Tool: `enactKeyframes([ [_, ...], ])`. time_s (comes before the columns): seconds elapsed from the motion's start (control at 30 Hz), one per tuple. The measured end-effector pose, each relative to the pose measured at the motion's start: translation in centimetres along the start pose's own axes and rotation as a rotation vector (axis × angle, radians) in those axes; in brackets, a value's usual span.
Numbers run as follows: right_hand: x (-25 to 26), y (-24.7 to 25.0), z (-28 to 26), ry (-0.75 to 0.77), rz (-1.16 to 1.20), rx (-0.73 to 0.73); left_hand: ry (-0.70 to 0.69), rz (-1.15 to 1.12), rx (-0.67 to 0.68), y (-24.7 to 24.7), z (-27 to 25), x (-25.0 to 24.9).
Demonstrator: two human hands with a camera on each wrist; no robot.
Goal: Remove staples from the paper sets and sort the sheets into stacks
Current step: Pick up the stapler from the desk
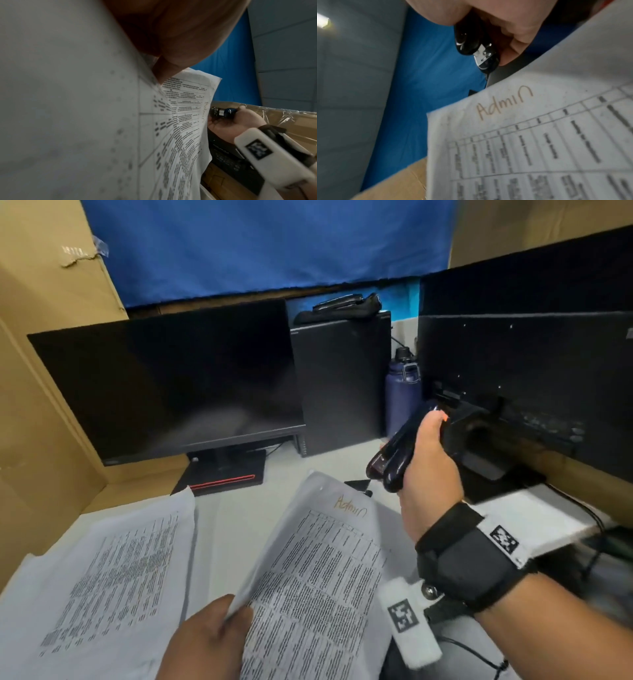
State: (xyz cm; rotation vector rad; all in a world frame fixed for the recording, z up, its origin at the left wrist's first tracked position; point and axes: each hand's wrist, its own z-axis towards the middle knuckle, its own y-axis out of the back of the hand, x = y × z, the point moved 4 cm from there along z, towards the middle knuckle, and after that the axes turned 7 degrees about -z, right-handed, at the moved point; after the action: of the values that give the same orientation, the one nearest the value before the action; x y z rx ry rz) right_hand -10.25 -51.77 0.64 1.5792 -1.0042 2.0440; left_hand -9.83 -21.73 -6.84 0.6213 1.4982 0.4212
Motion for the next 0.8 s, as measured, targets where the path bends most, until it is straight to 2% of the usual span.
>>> enactKeyframes([
  [0.17,1.5,-0.6,-2.2,0.273,-0.108,0.036,-0.002,-0.075,-0.008,-0.3,-0.5,-0.4],
  [0.33,0.6,-1.3,-3.3,0.408,-0.175,0.069,-0.030,-0.080,-0.028,0.2,-0.7,-1.0],
  [0.63,-0.4,-1.5,-4.1,0.422,-0.324,0.080,-0.053,-0.067,0.013,-0.1,-0.8,-0.6],
  [0.8,-0.6,-1.5,-4.1,0.415,-0.323,0.088,-0.061,-0.063,0.025,-0.6,-0.8,-0.3],
])
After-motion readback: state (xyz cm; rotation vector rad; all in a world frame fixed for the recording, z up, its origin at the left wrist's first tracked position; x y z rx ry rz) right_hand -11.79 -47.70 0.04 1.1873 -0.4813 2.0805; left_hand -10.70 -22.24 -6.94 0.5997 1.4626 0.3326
